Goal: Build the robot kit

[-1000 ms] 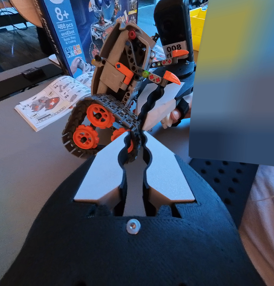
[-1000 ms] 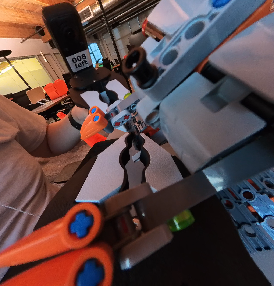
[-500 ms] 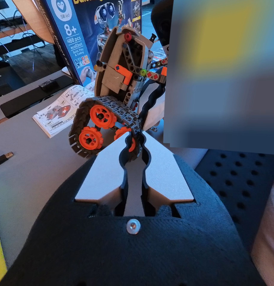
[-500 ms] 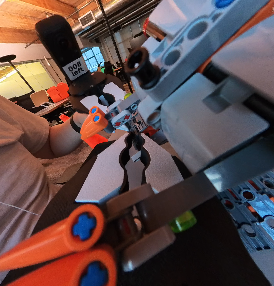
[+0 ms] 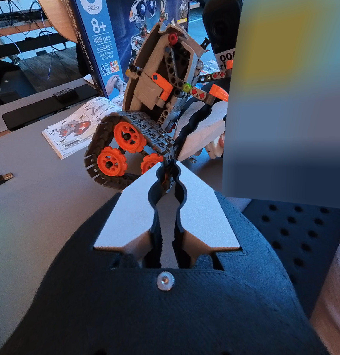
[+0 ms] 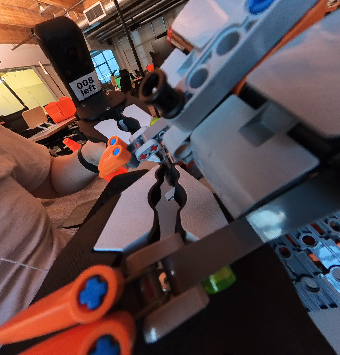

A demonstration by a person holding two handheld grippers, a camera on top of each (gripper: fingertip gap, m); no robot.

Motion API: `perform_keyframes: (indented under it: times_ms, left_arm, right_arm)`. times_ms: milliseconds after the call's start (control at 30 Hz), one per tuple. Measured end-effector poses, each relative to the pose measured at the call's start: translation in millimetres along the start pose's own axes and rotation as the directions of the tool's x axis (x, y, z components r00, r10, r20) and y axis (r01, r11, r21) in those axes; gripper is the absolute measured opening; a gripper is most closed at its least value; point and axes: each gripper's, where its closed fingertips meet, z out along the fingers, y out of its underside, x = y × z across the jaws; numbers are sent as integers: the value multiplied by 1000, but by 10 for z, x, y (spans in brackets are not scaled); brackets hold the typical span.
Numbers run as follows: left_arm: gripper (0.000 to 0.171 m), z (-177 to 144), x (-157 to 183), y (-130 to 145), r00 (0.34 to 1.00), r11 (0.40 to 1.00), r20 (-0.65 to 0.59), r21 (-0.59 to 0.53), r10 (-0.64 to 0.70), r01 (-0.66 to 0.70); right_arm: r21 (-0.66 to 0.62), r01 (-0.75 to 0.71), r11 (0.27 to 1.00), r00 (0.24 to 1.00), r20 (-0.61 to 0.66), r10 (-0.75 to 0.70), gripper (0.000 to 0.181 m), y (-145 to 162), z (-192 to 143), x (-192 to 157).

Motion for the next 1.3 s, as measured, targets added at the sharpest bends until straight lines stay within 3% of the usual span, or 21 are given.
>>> perform_keyframes:
  times_ms: [200,267,500,900,1000,1100,1300]
  left_arm:
    - [5,-12,-9,15,998,998,-18,5,-60,60]
    - [5,-11,2,16,998,998,-20,-1,-63,63]
    - [5,3,-12,-7,996,996,2,-2,-85,85]
    - [5,38,-18,57,989,989,19,-1,-149,149]
    - [5,203,104,219,975,972,-7,-80,-224,223]
    - [4,345,298,369,973,962,-51,-171,-226,214]
    - [9,160,255,221,978,975,-64,-112,-199,191]
  right_arm:
    - [3,-17,1000,1000,22,17,13,4,18,-28]
    - [1,-13,1000,1000,-4,13,6,10,13,1]
    - [15,-68,998,998,-15,68,7,-8,6,26]
    - [-37,-15,999,999,-29,14,7,55,2,57]
    - [-242,48,969,997,73,-31,8,284,-141,128]
    - [-373,224,900,975,79,-210,12,527,-370,244]
    - [-340,257,905,955,-53,-291,16,428,-879,344]
